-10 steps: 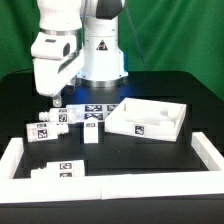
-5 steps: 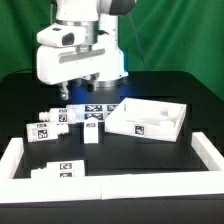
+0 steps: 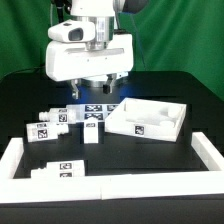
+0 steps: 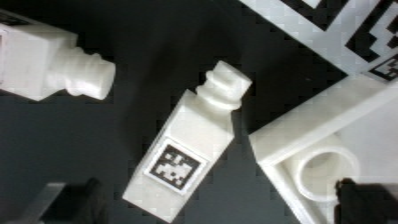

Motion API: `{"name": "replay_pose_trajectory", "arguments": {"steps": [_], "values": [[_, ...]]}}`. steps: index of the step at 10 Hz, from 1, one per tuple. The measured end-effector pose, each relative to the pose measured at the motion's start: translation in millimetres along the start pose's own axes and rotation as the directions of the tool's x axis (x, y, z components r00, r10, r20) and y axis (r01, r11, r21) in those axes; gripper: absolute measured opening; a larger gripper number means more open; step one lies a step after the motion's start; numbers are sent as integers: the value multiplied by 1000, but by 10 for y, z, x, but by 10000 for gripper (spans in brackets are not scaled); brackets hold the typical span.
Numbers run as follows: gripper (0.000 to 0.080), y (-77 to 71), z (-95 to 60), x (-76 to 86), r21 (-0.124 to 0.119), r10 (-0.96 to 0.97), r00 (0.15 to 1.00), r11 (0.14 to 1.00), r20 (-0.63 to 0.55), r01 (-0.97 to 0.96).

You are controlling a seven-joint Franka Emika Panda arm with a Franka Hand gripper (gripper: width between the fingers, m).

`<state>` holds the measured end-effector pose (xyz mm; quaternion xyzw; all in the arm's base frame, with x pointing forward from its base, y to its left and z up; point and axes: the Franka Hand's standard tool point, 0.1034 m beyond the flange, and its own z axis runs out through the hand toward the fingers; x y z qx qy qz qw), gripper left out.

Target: Assemble one leg

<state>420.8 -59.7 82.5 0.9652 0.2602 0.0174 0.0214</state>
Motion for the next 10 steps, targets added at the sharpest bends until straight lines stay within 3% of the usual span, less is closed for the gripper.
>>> {"name": "replay_pose_trajectory", "arguments": {"steps": [2, 5, 6, 10], "values": [[649, -45, -2, 13, 2, 82, 997, 997, 0, -82], [649, -401, 52, 210, 20, 469, 882, 882, 35, -470], [649, -416, 100, 309, 39, 531, 846, 845, 51, -533], [649, -429, 148, 343, 41, 525, 850, 849, 40, -527]]}}
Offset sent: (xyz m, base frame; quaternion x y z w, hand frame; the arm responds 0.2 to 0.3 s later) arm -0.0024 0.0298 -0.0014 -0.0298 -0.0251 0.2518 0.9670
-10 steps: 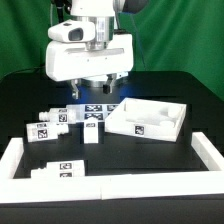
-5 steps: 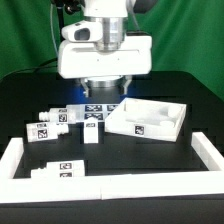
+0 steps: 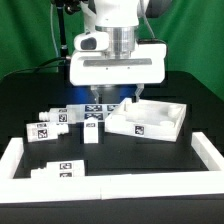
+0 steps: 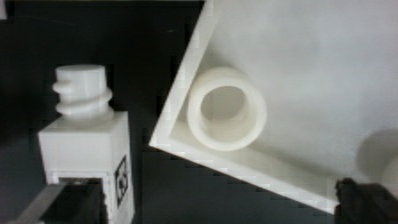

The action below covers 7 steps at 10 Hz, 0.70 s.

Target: Assemble one leg

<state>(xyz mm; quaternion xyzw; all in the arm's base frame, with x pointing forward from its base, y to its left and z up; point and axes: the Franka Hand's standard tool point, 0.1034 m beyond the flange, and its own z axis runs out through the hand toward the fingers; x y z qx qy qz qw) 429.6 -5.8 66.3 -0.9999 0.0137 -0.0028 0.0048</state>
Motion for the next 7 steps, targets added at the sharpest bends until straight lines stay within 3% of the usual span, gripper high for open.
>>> {"name": "replay_pose_trajectory", "arguments": {"steps": [1, 4, 6, 7], "values": [[649, -2, 6, -13, 0, 11, 1000, 1000, 2, -11], [649, -223, 230, -494, -25, 325, 942, 946, 84, -324], [649, -185, 296, -426, 3, 387, 921, 922, 51, -388], [649, -198, 299, -440, 2, 377, 924, 926, 56, -378]]}}
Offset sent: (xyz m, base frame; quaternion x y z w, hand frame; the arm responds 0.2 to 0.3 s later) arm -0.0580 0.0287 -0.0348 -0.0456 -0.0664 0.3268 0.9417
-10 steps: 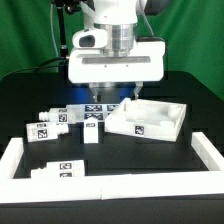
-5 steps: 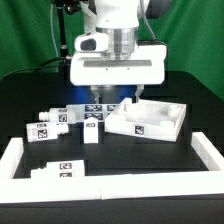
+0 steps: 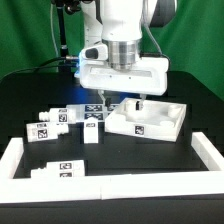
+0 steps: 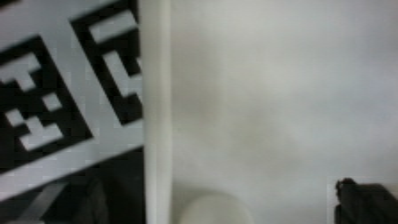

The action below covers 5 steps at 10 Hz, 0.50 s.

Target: Assemble one leg

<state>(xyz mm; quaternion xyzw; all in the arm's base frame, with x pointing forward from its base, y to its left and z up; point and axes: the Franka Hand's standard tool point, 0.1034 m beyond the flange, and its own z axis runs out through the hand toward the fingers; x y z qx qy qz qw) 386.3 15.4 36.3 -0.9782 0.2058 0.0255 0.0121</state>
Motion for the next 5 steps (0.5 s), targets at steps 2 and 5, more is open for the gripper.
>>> {"name": "replay_pose_trajectory", "arguments": {"steps": [2, 5], "values": [[649, 0, 2, 1, 0, -3, 1000, 1000, 0, 3], [649, 147, 142, -195, -8, 66, 998, 998, 19, -66]]}}
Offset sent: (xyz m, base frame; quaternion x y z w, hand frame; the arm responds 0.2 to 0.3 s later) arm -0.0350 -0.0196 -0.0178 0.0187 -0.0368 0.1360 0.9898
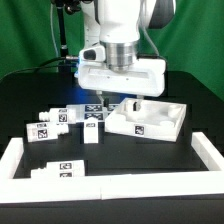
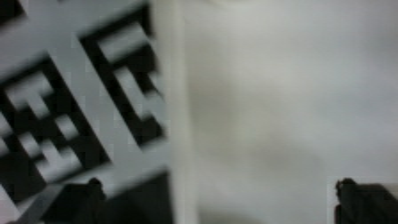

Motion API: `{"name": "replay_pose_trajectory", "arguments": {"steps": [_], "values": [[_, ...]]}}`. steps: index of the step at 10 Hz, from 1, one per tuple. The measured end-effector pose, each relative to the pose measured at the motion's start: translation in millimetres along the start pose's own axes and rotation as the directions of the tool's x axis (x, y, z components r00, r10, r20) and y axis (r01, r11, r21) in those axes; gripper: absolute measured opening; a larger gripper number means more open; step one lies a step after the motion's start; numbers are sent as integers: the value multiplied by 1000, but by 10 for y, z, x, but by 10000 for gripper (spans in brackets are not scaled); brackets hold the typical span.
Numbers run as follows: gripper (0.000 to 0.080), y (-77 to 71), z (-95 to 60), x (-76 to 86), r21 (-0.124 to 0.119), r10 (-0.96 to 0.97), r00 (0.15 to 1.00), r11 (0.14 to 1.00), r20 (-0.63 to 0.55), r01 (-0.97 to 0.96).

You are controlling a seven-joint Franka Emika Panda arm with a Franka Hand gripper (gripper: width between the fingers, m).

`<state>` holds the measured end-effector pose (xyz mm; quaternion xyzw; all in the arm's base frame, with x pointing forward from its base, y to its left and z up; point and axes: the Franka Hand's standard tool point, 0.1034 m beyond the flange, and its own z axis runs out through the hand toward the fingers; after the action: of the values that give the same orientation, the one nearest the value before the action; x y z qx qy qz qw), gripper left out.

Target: Assemble one leg

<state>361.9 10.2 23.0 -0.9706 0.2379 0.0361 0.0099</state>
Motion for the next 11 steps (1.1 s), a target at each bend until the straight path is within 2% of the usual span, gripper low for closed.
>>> {"name": "replay_pose_trajectory", "arguments": {"steps": [2, 3, 7, 9, 10, 11], "values": [[649, -5, 122, -38, 10, 27, 999, 1000, -45, -27], [649, -64, 154, -47, 10, 14, 999, 1000, -42, -14], [649, -38, 170, 10, 11, -40, 996, 999, -78, 41], [373, -40, 169, 11, 11, -44, 996, 999, -79, 45], [373, -40, 169, 11, 11, -45, 996, 999, -79, 46], [228, -40, 169, 11, 11, -47, 996, 999, -79, 48]]}}
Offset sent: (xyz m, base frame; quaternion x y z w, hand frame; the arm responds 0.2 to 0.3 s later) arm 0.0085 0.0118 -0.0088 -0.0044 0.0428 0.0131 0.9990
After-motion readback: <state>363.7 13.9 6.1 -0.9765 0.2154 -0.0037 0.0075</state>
